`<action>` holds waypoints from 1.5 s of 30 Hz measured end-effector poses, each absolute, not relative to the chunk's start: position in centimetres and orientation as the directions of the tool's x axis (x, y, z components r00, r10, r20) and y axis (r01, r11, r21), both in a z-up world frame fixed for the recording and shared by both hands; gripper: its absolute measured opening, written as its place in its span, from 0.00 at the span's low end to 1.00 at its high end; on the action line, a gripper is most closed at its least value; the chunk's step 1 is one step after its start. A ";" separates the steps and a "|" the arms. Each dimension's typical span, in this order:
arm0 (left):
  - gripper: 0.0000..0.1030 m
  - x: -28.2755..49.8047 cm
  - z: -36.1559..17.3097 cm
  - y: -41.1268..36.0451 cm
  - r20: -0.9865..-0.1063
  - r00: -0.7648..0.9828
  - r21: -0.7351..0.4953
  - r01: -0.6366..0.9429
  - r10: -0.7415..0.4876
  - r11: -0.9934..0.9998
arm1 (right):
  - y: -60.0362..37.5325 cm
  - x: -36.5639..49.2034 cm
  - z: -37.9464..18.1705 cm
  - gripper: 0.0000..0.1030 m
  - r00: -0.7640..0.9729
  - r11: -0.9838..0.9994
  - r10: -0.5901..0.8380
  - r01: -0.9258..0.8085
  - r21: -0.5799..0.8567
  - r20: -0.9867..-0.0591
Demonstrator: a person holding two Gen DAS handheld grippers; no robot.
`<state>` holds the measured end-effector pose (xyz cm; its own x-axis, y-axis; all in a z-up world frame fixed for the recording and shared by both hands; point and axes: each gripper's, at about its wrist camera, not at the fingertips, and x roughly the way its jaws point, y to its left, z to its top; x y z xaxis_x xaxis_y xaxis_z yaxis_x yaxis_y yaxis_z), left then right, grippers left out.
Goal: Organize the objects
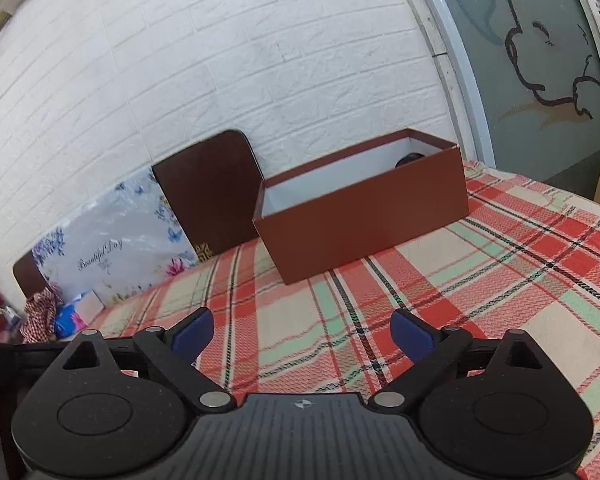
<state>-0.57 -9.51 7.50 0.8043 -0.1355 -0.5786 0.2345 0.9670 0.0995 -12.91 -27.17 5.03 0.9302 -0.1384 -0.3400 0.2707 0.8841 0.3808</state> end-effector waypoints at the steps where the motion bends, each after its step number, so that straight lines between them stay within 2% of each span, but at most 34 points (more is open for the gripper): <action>1: 1.00 -0.7 7.8 -9.7 -0.582 0.800 0.093 0.243 -0.145 0.966 | -26.9 -13.1 5.1 0.93 0.931 0.884 -0.145 0.274 0.378 -0.335; 10: 1.00 -1.8 7.4 -10.7 -0.593 0.797 0.146 0.248 -0.116 0.958 | -26.5 -14.0 5.0 0.93 0.935 0.886 -0.193 0.296 0.356 -0.296; 14: 1.00 -2.4 7.2 -11.1 -0.566 0.820 0.187 0.223 -0.081 0.957 | -26.7 -14.0 4.9 0.93 0.934 0.882 -0.200 0.303 0.360 -0.297; 25: 1.00 -2.7 6.8 -12.0 -0.571 0.818 0.228 0.234 -0.065 0.945 | -27.4 -13.8 4.4 0.93 0.930 0.878 -0.200 0.309 0.365 -0.307; 41: 1.00 -2.5 6.3 -12.2 -0.602 0.793 0.206 0.262 -0.089 0.943 | -27.6 -13.4 4.1 0.93 0.925 0.878 -0.204 0.318 0.359 -0.321; 45: 1.00 -3.0 6.3 -12.3 -0.601 0.787 0.184 0.304 -0.138 0.935 | -27.9 -13.2 3.9 0.93 0.925 0.880 -0.195 0.312 0.358 -0.325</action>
